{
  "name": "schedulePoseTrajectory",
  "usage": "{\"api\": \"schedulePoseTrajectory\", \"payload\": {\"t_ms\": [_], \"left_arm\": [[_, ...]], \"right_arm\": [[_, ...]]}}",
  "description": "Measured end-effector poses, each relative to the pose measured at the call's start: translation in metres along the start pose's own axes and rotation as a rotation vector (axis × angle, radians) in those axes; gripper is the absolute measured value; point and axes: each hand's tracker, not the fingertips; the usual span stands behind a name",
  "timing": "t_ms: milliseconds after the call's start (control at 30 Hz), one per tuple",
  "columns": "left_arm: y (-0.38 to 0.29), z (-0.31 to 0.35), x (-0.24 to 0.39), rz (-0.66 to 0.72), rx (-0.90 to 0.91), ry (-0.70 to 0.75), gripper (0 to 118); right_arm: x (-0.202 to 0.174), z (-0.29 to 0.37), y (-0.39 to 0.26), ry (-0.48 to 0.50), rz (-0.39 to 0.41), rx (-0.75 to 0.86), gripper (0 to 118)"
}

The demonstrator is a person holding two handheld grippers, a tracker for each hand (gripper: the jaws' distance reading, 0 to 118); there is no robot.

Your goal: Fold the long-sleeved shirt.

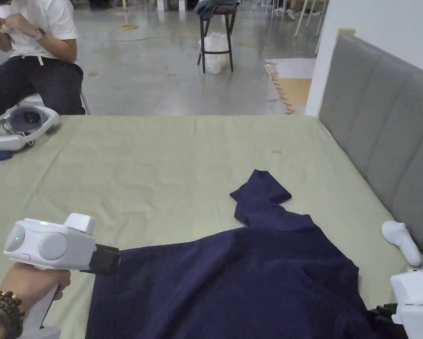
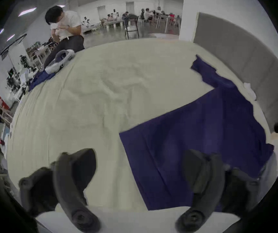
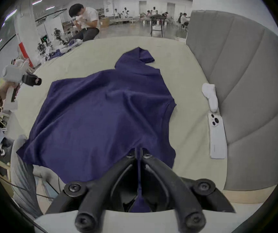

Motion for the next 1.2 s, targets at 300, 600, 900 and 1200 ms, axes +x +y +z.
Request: {"api": "schedulePoseTrajectory", "payload": {"t_ms": [300, 600, 900, 1200], "left_arm": [[0.019, -0.099, 0.005, -0.025, -0.148, -0.022, 81], [0.022, -0.047, 0.012, -0.06, -0.053, -0.078, 12], [0.026, -0.016, 0.003, 0.002, -0.03, -0.09, 12], [0.102, 0.115, -0.043, 0.085, 0.265, -0.197, 12]], "right_arm": [[0.01, -0.012, -0.026, -0.009, -0.085, -0.061, 1], [0.012, -0.001, -0.073, -0.028, -0.199, -0.079, 97], [0.003, -0.04, -0.088, 0.067, -0.238, -0.163, 4], [0.031, 0.098, 0.062, 0.031, -0.078, 0.283, 3]]}}
